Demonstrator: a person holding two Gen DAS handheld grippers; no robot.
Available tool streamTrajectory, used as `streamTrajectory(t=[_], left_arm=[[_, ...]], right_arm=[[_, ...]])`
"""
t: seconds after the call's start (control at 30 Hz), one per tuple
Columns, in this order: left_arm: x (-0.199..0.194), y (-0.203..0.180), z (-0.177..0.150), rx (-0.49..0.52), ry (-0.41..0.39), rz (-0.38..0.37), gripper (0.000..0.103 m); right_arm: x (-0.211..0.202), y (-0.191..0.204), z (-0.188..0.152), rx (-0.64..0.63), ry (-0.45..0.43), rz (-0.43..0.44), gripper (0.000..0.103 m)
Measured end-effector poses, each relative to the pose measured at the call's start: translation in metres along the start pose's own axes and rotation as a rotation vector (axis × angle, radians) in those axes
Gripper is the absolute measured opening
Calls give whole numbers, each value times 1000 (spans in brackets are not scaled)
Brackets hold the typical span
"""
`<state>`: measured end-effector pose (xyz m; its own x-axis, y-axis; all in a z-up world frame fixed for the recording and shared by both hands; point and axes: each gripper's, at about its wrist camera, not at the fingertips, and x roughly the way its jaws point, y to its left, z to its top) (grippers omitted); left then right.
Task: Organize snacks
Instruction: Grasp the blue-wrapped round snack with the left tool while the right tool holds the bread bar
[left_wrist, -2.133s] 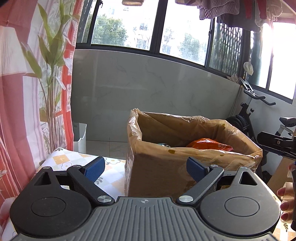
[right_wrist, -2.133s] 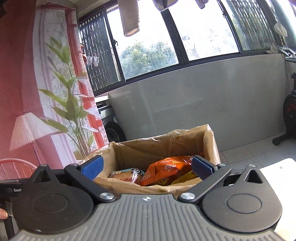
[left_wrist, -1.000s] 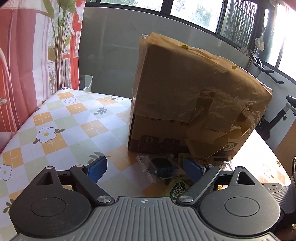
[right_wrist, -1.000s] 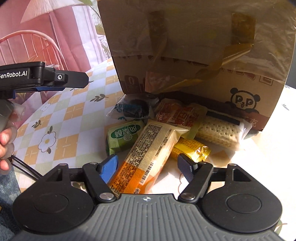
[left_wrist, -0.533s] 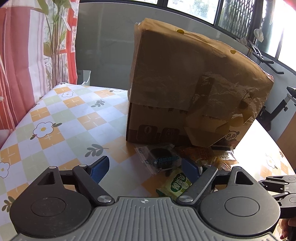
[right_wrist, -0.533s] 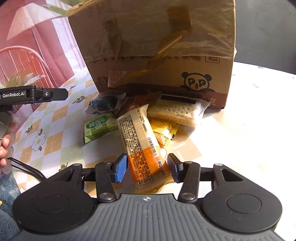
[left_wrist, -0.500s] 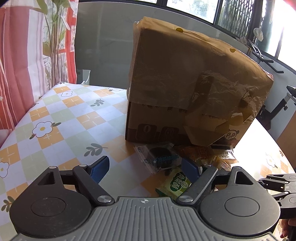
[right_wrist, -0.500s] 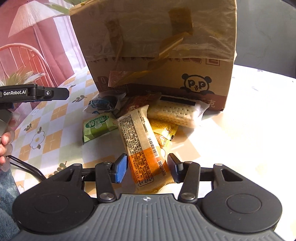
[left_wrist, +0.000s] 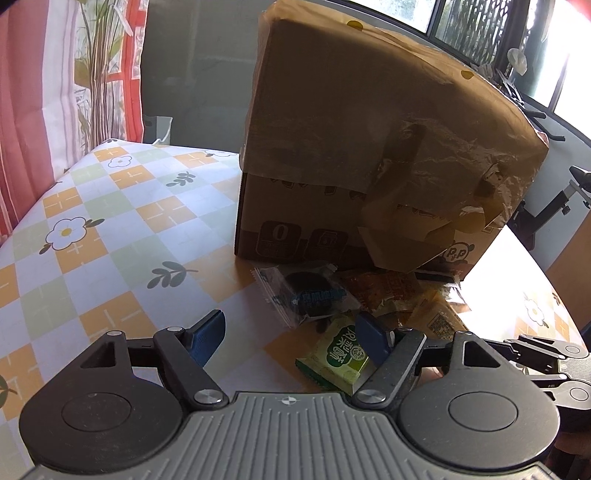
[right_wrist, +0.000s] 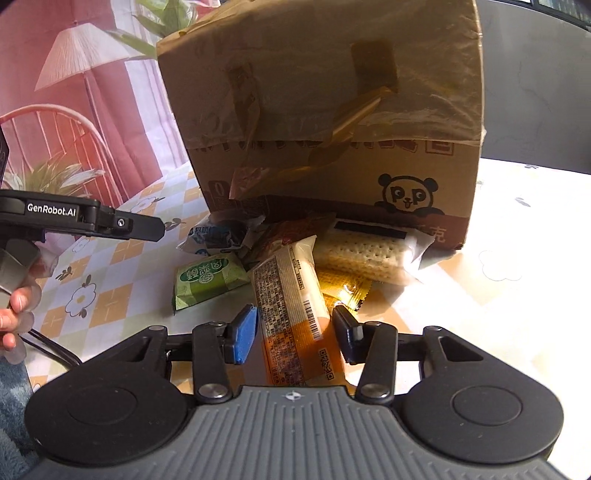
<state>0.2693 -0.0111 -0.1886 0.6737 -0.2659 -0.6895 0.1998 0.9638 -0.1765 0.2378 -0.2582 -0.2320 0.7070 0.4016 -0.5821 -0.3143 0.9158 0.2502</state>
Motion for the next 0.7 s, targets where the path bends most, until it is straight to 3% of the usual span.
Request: streamTrajectory(t=[0.27, 0.47, 0.6, 0.7], left_arm=[[29, -5, 16, -38, 2, 8, 79], [58, -8, 28, -60, 16, 25, 80], [82, -8, 31, -88, 82, 40, 80], [87, -12, 30, -68, 67, 50, 81]], right_arm=[[-2, -24, -13, 131, -41, -47, 42], [-2, -27, -14, 131, -55, -31, 42], [-3, -29, -15, 140, -59, -20, 42], [-3, -30, -15, 141, -61, -15, 42]])
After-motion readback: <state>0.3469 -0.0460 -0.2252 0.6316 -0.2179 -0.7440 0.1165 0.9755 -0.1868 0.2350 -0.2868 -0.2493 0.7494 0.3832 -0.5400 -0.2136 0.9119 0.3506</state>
